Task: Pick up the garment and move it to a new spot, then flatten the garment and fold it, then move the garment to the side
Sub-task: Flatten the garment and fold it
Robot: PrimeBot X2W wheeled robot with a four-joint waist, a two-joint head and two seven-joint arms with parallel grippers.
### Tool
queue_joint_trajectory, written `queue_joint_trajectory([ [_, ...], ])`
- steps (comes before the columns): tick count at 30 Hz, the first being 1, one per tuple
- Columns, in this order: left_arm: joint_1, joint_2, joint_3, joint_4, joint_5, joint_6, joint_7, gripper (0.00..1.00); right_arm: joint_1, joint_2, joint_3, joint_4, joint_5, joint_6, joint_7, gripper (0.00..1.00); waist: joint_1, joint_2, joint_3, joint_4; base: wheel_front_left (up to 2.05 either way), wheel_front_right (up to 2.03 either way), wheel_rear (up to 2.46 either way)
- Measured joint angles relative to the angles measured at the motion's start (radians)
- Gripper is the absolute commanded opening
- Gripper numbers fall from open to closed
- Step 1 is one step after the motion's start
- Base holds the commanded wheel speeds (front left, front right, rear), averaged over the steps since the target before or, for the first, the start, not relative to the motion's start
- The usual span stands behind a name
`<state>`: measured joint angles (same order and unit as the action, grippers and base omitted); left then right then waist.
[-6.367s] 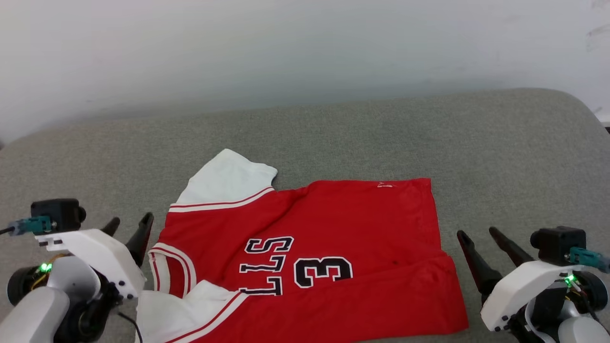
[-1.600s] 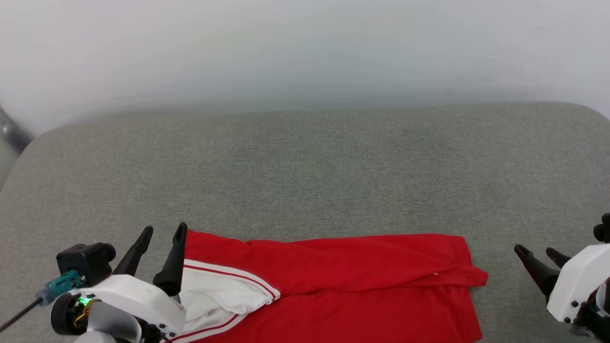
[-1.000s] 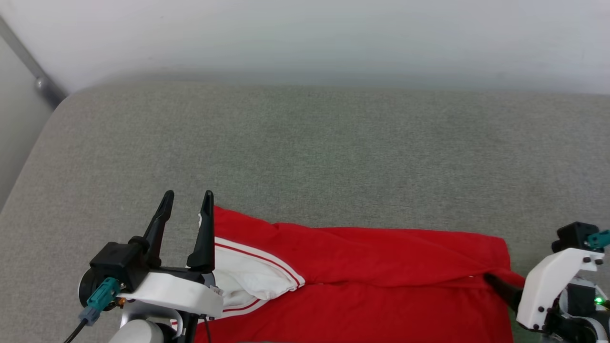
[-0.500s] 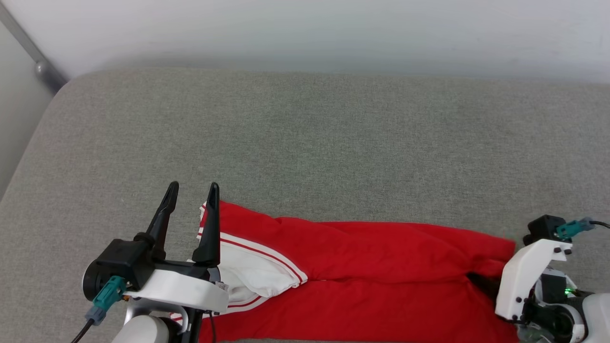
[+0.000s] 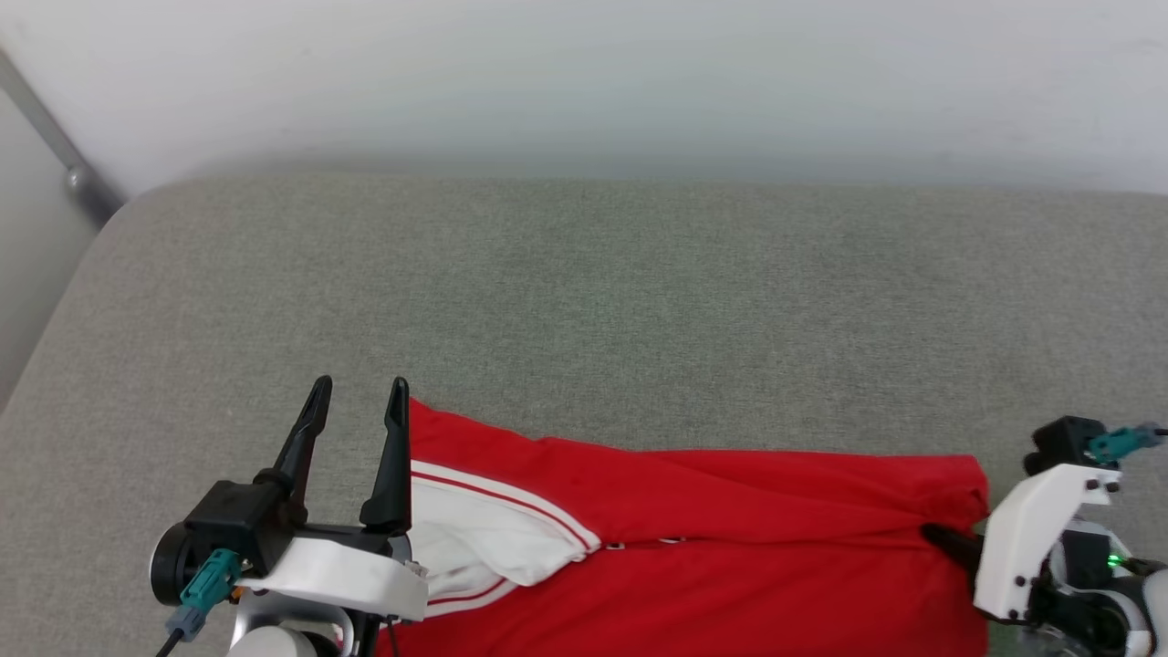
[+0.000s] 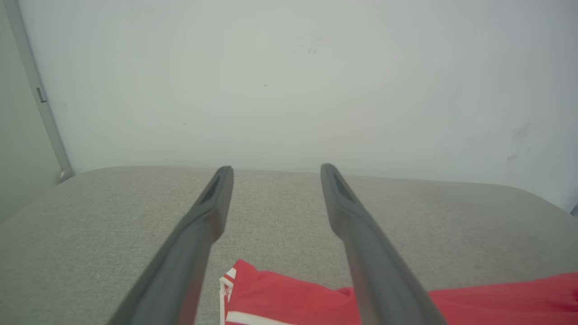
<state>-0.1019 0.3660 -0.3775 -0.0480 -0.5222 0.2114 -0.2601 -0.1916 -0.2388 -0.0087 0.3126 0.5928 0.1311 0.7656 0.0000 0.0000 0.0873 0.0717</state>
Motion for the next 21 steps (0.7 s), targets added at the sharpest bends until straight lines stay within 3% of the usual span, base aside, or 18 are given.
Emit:
queue_joint_trajectory([
  [7, 0.023, 0.002, 0.003, -0.012, 0.002, 0.015, 0.000, 1.00, 0.020, -0.047, -0.090, -0.002, 0.000, 0.000, -0.007, 0.00, 0.0000, 0.0000, -0.023, -0.029, 0.00, 0.00, 0.00],
  [15, 0.038, 0.007, -0.002, -0.028, 0.009, 0.028, 0.003, 1.00, 0.049, -0.082, -0.294, -0.070, -0.066, 0.000, 0.020, 0.00, 0.0000, 0.0000, -0.032, -0.057, 0.00, 0.00, 0.00],
  [18, 0.041, 0.009, -0.003, -0.031, 0.009, 0.034, 0.005, 1.00, 0.048, -0.059, -0.339, -0.109, -0.062, 0.000, 0.064, 0.00, 0.0000, 0.0000, -0.036, -0.067, 0.00, 0.00, 0.00],
  [21, 0.042, 0.010, -0.006, -0.034, 0.009, 0.034, 0.006, 1.00, 0.048, 0.011, -0.344, -0.144, -0.007, 0.000, 0.140, 0.00, 0.0000, 0.0000, -0.041, -0.073, 0.00, 0.00, 0.00],
])
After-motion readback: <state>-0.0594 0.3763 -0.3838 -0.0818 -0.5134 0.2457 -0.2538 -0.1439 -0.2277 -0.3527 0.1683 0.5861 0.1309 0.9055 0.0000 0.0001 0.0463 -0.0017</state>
